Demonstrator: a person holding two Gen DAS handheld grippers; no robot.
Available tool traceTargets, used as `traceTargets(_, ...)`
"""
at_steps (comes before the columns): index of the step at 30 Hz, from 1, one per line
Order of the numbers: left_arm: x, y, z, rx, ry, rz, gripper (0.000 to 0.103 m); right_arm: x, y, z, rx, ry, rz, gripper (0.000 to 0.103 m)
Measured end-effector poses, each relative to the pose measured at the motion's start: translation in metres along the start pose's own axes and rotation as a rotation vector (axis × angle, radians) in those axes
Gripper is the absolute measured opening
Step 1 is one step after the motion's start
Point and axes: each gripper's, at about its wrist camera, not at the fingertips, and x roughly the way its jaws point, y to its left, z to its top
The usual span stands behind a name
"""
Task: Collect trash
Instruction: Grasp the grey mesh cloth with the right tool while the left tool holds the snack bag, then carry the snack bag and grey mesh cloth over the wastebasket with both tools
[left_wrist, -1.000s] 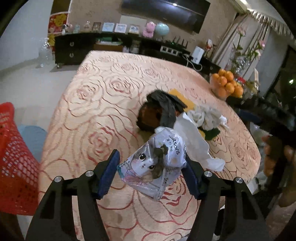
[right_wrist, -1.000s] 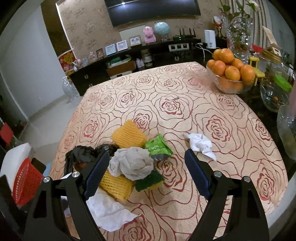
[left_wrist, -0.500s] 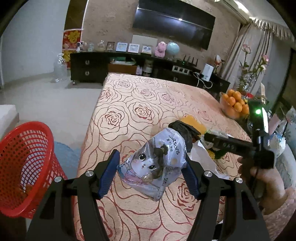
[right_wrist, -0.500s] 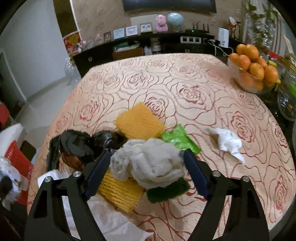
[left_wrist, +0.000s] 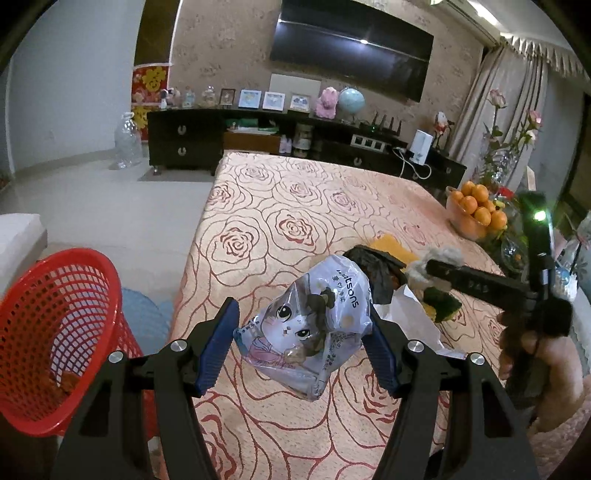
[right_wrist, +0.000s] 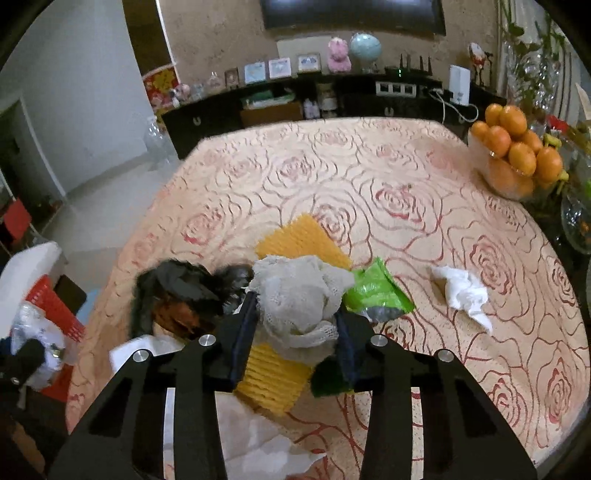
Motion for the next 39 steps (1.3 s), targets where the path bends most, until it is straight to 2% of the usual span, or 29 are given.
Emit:
traceTargets(8, -0.021, 0.011, 0.011, -0.007, -0.072, 0.051, 0.063, -0.038, 0.018, 0.009, -0.030, -0.099, 0.051, 0.039)
traceTargets(14, -0.039, 0.030, 0.021, -0.024, -0.118, 0.114, 0.063, -0.053, 0.037, 0.014, -0.062, -0.133, 0.084, 0.039)
traceTargets(20, -0.069, 0.057, 0.037, -0.039, -0.164, 0.190, 0.063, -0.063, 0.061, 0.019, -0.098, -0.163, 0.125, 0.039)
traceTargets(26, -0.097, 0.087, 0.044, -0.011, -0.205, 0.316, 0.063, -0.068, 0.089, 0.018, -0.135, -0.171, 0.177, 0.039)
traceTargets(32, -0.101, 0.130, 0.036, -0.126, -0.208, 0.362, 0.063, -0.065, 0.118, 0.018, -0.179, -0.169, 0.202, 0.039)
traceTargets(39, -0.115, 0.159, 0.034, -0.192, -0.220, 0.416, 0.063, -0.063, 0.169, 0.022, -0.259, -0.144, 0.274, 0.039)
